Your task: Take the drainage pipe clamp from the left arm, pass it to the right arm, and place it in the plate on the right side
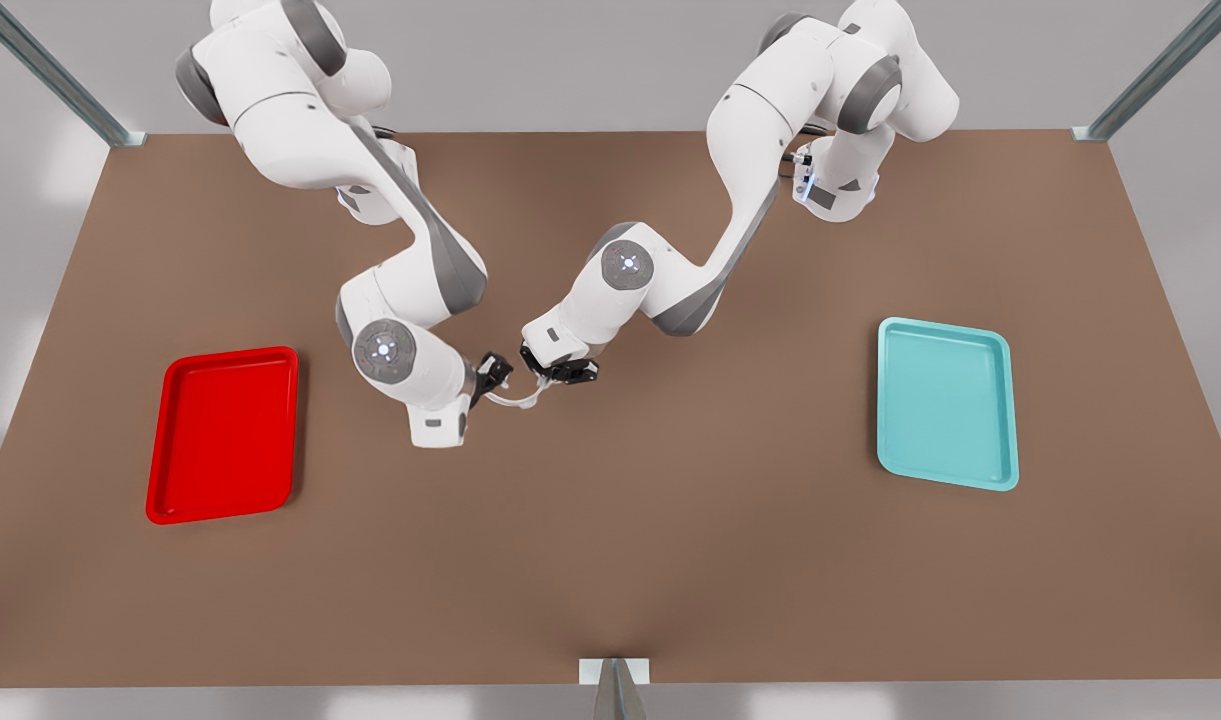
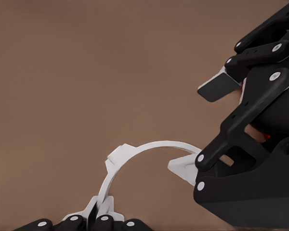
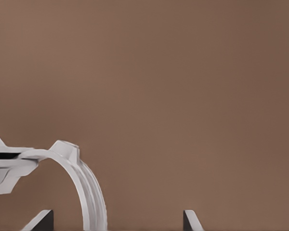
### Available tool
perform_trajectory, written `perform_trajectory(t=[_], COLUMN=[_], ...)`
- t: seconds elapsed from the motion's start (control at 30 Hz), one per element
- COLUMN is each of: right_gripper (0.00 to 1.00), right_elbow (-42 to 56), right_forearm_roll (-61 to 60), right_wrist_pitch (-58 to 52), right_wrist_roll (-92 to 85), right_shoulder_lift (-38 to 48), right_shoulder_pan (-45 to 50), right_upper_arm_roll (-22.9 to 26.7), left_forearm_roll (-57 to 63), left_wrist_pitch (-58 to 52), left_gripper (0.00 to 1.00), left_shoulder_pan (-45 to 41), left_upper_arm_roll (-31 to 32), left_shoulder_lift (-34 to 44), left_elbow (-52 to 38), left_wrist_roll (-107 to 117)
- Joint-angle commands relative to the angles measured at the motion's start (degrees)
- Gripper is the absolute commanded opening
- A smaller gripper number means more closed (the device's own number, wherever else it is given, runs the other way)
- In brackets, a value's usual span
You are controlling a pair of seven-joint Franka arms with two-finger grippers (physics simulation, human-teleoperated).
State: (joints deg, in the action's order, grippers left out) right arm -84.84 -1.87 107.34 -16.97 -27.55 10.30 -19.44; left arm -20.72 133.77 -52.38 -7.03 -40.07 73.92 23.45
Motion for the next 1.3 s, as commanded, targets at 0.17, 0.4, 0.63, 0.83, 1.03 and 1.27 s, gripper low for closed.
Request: perform_trajectory(t=[0.17, 0.4, 0.63, 0.83, 1.03, 1.27], right_gripper=[1.0, 0.21, 0.21, 0.21, 0.21, 0.21], right_elbow=[0.2, 0.1, 0.2, 0.1, -8.6, -19.8], right_forearm_roll=[-0.1, -0.1, -0.1, -0.1, 1.8, 6.0], right_wrist_pitch=[3.7, 3.6, 3.0, 2.1, -1.0, 4.9], right_wrist_roll=[-7.8, -9.1, -9.2, -9.7, -11.7, -11.6], right_shoulder_lift=[-1.8, -2.2, -2.2, -1.7, 7.7, 13.5], right_shoulder_pan=[0.4, 0.5, 0.3, -0.5, -11.7, -28.3], right_upper_arm_roll=[-0.1, -0.2, -0.2, -0.1, -0.2, -0.1], left_forearm_roll=[-0.3, -0.3, -0.2, -0.3, -0.2, 5.2], left_wrist_pitch=[-0.4, -0.4, -0.4, -6.9, -24.9, -45.5], left_gripper=[0.21, 0.21, 1.0, 1.0, 1.0, 1.0], left_shoulder_pan=[0.0, 0.0, -0.2, 0.1, 12.5, 33.0], left_upper_arm_roll=[0.0, 0.0, 0.0, -3.0, -4.7, -18.1], left_shoulder_lift=[0.1, 0.1, 0.0, 1.5, 8.1, 18.2], left_elbow=[-0.2, -0.3, -0.3, -1.0, -1.0, 0.1], left_wrist_roll=[-2.1, -2.0, -4.1, -6.5, -15.6, -28.5])
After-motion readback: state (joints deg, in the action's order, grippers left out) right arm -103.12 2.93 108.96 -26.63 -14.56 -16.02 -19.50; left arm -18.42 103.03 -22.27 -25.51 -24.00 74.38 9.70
